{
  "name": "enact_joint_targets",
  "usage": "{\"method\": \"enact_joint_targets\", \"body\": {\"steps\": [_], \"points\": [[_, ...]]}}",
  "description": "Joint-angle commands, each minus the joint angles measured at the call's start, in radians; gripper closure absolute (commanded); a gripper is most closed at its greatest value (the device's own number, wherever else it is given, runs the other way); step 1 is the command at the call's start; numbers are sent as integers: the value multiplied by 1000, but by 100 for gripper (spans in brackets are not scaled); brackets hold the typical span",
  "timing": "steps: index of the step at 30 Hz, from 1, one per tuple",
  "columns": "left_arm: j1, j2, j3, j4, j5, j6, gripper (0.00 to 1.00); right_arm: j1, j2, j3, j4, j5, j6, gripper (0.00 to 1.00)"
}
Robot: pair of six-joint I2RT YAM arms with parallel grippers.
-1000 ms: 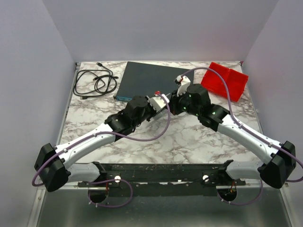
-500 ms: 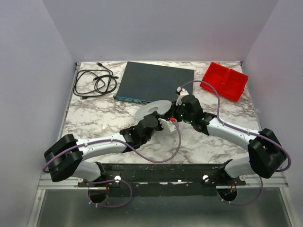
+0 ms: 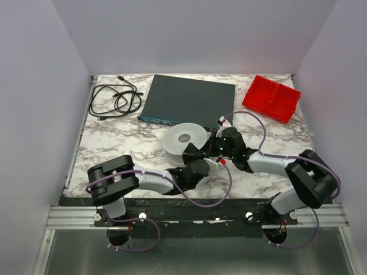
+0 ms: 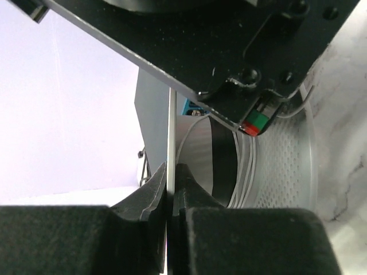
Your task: Wrap the cables
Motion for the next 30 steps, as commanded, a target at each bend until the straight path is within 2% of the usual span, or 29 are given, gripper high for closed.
{"method": "enact_joint_targets", "body": {"steps": [1, 7, 14, 20, 25, 30], "points": [[-54, -23, 74, -88, -37, -197, 90, 10, 74, -49, 20, -27, 16, 99], [-91, 6, 136, -380, -9, -476, 89, 10, 141, -90, 121, -26, 25, 99], [-104, 49, 178, -582, 43, -716, 89, 11, 218, -154, 281, -20, 31, 99], [-107, 79, 188, -671, 97, -836, 90, 10, 278, -177, 366, 0, 39, 99], [-106, 90, 187, -685, 135, -883, 90, 9, 305, -184, 389, 11, 45, 99], [-108, 111, 183, -688, 168, -924, 90, 10, 326, -182, 401, 23, 51, 92]]}}
